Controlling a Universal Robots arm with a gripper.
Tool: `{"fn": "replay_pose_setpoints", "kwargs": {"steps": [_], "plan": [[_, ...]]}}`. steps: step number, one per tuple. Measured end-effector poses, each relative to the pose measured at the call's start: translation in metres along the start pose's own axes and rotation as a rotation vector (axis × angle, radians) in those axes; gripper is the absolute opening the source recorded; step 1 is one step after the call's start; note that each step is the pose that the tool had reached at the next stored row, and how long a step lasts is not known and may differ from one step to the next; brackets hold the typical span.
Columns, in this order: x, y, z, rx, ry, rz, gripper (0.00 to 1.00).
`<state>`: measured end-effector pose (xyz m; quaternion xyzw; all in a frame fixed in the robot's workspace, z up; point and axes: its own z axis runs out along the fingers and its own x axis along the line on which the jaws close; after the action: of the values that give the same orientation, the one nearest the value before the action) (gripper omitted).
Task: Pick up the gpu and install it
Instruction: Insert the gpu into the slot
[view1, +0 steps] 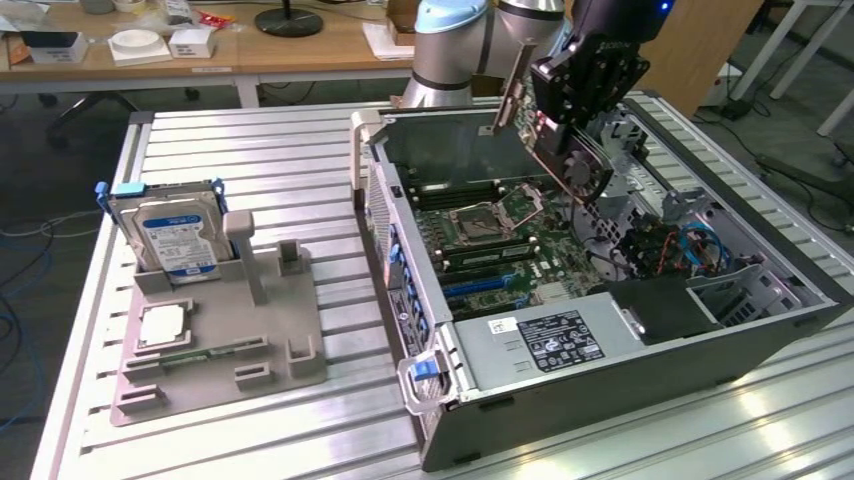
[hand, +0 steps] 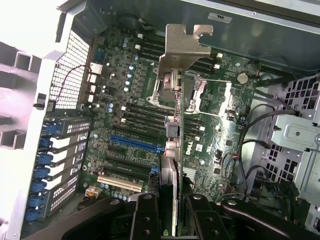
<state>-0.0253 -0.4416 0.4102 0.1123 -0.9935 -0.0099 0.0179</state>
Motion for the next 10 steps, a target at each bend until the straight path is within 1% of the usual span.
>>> {"fn": "replay_pose_setpoints", "kwargs": {"steps": [10], "plan": [[0.0, 0.0, 0.0, 0.0013, 0.0009, -0.039, 0.26]]}}
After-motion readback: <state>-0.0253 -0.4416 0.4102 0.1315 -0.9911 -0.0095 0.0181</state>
